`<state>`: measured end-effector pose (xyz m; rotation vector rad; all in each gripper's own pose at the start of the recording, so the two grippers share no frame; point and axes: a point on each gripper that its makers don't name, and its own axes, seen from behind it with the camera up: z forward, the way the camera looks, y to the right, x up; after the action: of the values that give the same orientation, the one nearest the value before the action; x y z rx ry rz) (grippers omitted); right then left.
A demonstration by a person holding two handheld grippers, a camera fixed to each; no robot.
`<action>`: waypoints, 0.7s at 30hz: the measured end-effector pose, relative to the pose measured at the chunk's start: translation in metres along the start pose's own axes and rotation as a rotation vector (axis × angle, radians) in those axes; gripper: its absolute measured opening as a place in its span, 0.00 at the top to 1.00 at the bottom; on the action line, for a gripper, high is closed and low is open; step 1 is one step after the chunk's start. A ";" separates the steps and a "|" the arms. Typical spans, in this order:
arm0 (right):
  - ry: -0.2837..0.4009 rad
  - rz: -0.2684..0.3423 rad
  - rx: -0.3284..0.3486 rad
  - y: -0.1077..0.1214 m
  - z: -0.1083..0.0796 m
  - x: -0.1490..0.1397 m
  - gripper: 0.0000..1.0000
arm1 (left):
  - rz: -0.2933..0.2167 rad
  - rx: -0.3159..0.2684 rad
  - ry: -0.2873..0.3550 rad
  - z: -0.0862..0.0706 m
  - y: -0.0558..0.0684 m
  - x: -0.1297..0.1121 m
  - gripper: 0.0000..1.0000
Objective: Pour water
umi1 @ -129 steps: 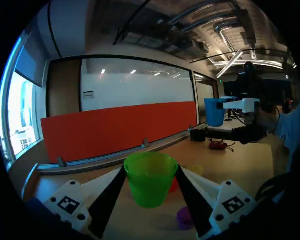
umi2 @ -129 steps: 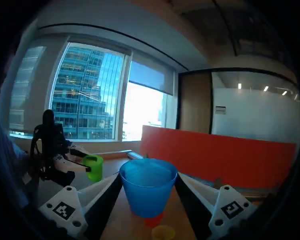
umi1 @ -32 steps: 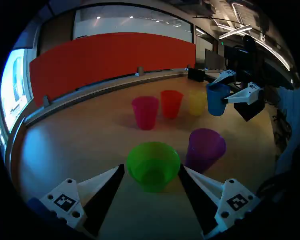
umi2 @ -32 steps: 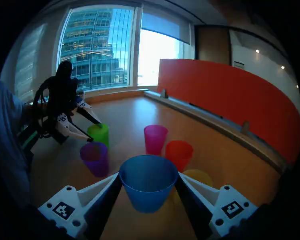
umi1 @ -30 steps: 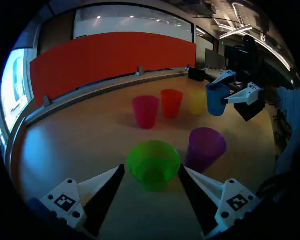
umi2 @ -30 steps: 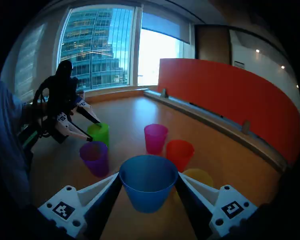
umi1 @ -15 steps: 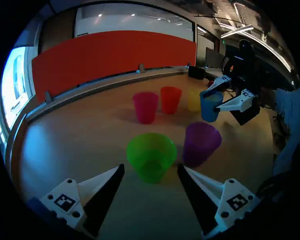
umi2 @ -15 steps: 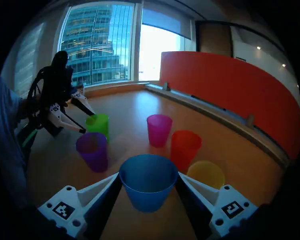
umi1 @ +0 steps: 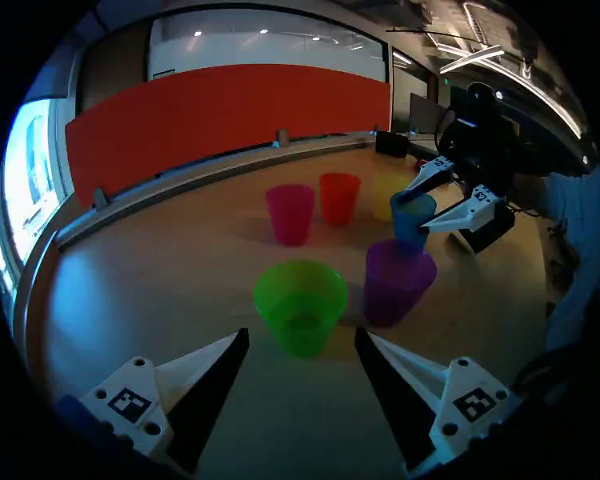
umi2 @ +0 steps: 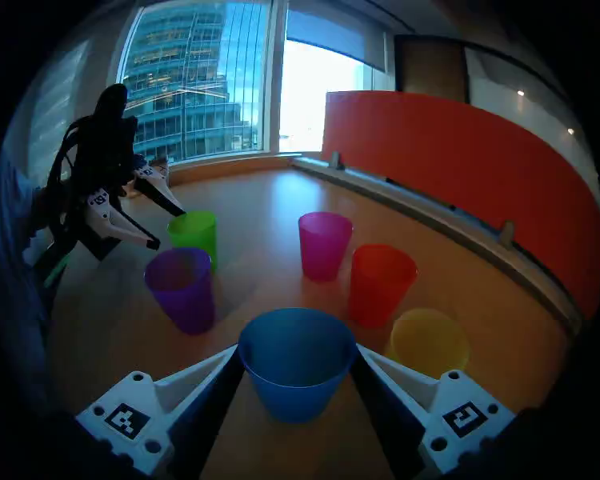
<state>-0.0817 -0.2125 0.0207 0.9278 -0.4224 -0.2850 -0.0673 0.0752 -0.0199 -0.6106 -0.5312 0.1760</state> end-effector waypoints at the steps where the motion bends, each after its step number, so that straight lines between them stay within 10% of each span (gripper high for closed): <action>1: -0.001 0.000 0.000 0.000 0.000 0.000 0.08 | 0.000 -0.001 0.000 -0.001 0.000 0.000 0.02; 21: -0.043 -0.008 -0.029 0.004 -0.007 -0.014 0.04 | 0.019 -0.001 0.003 -0.007 0.002 0.002 0.01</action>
<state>-0.0909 -0.1994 0.0168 0.8970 -0.4528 -0.3180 -0.0620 0.0740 -0.0258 -0.6172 -0.5223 0.1929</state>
